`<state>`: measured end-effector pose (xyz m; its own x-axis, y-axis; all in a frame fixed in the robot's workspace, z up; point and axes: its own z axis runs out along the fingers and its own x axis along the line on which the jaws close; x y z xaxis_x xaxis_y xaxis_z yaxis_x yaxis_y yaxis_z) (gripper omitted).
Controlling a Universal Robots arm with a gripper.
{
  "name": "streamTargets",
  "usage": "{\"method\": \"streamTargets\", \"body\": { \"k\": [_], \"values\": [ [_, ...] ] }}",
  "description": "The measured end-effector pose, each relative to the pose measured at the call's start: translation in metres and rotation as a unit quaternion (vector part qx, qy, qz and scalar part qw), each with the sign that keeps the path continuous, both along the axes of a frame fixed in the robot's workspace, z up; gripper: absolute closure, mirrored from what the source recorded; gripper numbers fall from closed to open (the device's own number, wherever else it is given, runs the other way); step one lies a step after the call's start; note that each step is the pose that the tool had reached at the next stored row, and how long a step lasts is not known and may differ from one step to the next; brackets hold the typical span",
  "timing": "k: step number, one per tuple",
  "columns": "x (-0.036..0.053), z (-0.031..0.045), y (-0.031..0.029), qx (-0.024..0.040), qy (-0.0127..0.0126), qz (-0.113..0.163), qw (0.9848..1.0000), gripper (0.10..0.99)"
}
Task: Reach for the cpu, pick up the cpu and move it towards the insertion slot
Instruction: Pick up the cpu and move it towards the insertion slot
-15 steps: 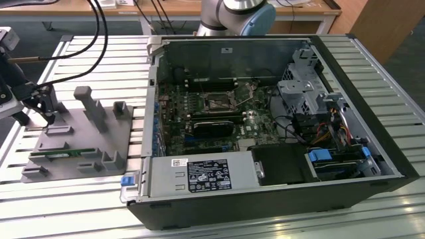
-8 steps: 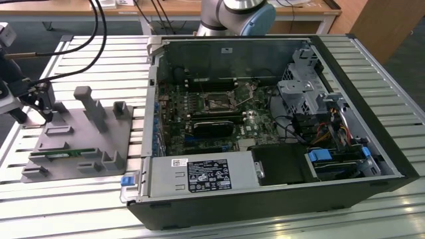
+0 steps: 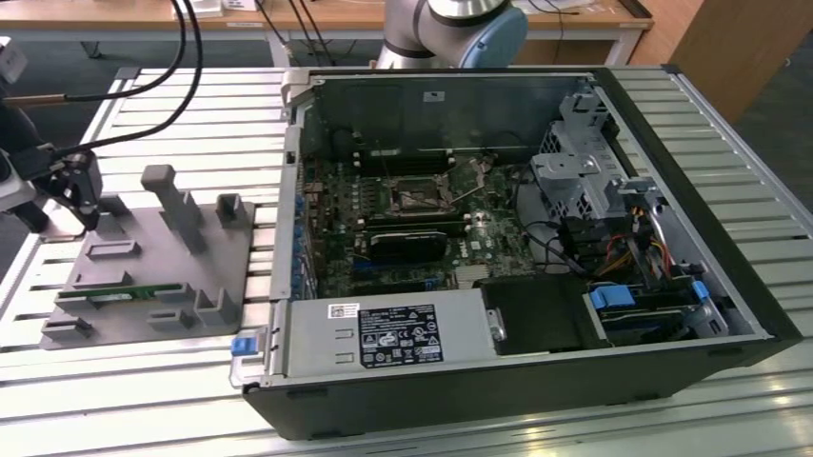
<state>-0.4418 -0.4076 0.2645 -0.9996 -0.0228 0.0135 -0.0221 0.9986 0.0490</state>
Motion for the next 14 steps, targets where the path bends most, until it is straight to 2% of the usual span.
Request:
{"method": "streamTargets", "body": {
  "k": [14],
  "values": [
    [0.0,0.014,0.0003,-0.0004,0.0,0.0,1.0,0.545]
  ]
}}
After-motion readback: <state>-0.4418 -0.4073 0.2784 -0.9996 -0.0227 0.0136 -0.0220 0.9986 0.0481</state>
